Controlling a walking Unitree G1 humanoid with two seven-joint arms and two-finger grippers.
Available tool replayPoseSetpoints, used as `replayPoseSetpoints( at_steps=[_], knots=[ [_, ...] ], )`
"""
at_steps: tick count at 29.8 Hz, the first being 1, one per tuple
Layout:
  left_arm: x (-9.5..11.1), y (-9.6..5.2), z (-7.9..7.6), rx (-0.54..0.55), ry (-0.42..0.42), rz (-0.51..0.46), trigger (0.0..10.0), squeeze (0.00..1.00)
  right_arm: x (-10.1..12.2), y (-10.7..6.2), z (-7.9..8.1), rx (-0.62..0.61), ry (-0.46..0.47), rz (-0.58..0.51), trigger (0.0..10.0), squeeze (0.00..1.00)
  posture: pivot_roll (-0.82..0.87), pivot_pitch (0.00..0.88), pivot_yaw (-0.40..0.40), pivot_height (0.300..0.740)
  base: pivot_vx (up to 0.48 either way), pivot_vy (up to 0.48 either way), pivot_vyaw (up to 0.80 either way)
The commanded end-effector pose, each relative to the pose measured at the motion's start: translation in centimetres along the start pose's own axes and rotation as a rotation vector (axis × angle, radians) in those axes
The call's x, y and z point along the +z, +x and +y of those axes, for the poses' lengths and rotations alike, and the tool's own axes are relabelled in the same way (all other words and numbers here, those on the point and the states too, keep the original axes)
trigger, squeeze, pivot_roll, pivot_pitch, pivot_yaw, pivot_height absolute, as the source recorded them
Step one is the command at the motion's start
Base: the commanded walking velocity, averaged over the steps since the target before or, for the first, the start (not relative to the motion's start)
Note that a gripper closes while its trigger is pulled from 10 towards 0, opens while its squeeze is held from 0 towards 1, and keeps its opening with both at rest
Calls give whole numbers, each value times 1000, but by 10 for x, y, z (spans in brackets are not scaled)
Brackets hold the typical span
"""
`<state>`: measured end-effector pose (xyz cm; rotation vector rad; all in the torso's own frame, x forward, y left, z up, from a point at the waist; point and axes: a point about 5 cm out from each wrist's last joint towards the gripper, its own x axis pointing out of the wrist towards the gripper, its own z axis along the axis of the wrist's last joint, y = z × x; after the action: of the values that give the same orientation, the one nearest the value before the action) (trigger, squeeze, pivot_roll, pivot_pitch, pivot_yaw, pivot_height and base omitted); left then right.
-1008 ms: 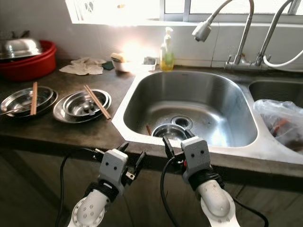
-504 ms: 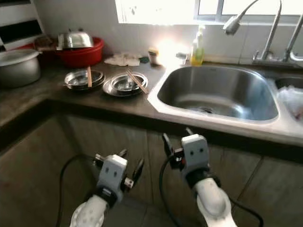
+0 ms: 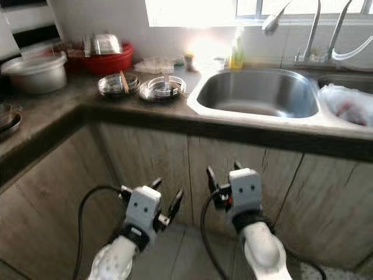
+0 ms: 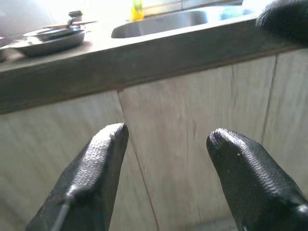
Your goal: Kitchen organization
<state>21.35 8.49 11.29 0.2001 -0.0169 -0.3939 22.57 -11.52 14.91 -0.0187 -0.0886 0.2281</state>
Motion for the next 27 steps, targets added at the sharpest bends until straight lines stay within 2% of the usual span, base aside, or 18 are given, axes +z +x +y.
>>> replayPoseSetpoints(
  at_steps=[1, 4, 12, 19, 27],
  knots=[
    [2, 1, -3, -4, 1, -5, 10000, 0, 0, -1, -3, -9, -10, 7, 10000, 0, 97, 0, -16, 740, -341, 0, 0],
    [2, 2, -3, -5, 2, -4, 10000, 0, -1, 0, -3, -7, -14, 6, 10000, 0, 95, 0, -17, 740, -307, 0, 0],
    [0, 2, -3, -3, -2, 10, 10000, 0, -2, 1, -2, 0, -29, 10, 10000, 0, 95, 0, -16, 740, 0, 0, 0],
    [-2, 2, -3, -1, -12, 16, 10000, 0, -1, 2, -2, 8, -35, 4, 10000, 0, 95, 0, -15, 740, 0, 0, 800],
    [-2, 2, -2, 5, -19, 19, 10000, 0, -3, 4, -3, 20, -44, 7, 10000, 0, 96, 0, -17, 740, 295, 0, 800]
  ],
)
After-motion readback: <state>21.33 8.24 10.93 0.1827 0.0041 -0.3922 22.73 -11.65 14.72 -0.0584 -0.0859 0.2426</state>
